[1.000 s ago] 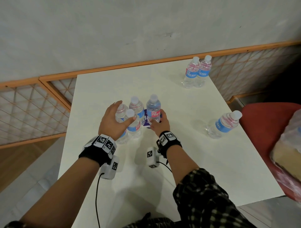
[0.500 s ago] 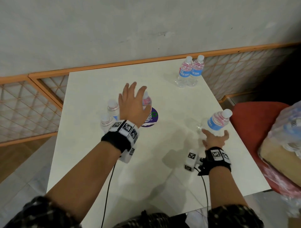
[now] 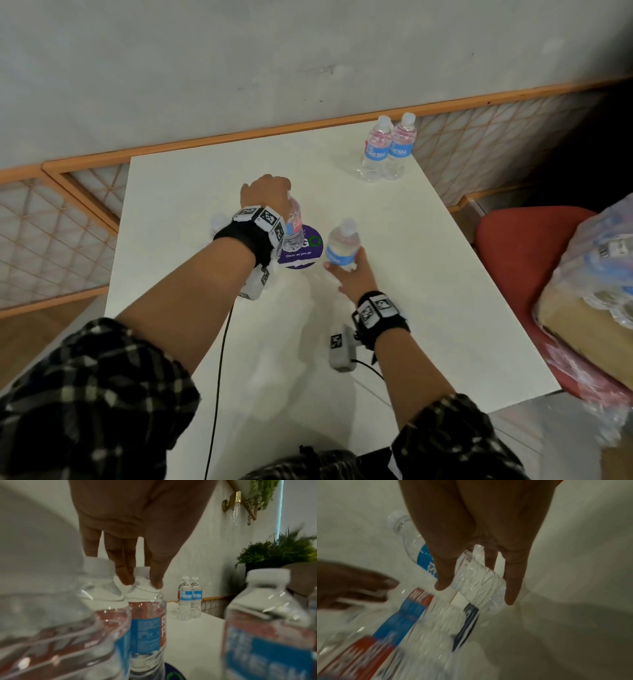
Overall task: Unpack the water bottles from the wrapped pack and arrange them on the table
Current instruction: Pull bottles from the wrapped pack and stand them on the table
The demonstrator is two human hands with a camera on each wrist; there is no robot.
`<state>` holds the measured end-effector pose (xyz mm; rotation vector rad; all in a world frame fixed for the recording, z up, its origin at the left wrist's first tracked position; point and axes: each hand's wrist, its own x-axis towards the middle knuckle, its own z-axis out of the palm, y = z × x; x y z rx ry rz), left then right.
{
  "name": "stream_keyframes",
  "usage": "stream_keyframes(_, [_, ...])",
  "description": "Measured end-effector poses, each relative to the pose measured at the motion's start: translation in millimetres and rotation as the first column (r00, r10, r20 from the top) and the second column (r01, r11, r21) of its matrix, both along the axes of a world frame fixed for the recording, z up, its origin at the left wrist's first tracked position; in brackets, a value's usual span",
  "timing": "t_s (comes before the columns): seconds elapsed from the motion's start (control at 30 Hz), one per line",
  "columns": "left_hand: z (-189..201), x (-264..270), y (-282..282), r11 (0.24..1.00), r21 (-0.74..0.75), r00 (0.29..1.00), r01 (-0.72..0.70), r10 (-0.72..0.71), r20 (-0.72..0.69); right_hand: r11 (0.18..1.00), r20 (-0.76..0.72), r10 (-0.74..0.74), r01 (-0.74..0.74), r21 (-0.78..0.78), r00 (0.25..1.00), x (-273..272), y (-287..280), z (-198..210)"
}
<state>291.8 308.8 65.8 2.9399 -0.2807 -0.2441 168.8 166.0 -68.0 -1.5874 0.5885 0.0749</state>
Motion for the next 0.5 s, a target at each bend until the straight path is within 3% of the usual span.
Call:
stream_keyframes(0.13, [9, -5, 20, 0.999, -0.035, 1.0, -0.023, 0.023, -0.013, 0.979, 0.011, 0.196, -0.196, 0.054, 0.981, 18, 49, 16])
stream_keyframes(0.23, [14, -13, 60, 0.997, -0.042, 0.997, -0.07, 0.069, -0.035, 0.946, -0.08, 0.284, -0.266, 0.188, 0.955, 29, 57, 25])
stream_keyframes(0.3, [9, -18, 92, 0.992, -0.063, 0.988, -0.113, 0.106, -0.109, 0.932, -0.104, 0.353, -0.339, 0.128, 0.93, 36, 61, 31])
stream_keyframes(0.37, [0, -26, 114, 0.981, -0.146, 0.976, -0.13, 0.101, -0.194, 0.901, -0.074, 0.434, -0.433, 0.027, 0.898, 43, 67, 33])
stream_keyframes(0.5, [-22, -40, 131, 0.879, -0.439, 0.956, -0.184, 0.056, -0.289, 0.903, -0.113, 0.429, -0.421, 0.085, 0.896, 60, 75, 35])
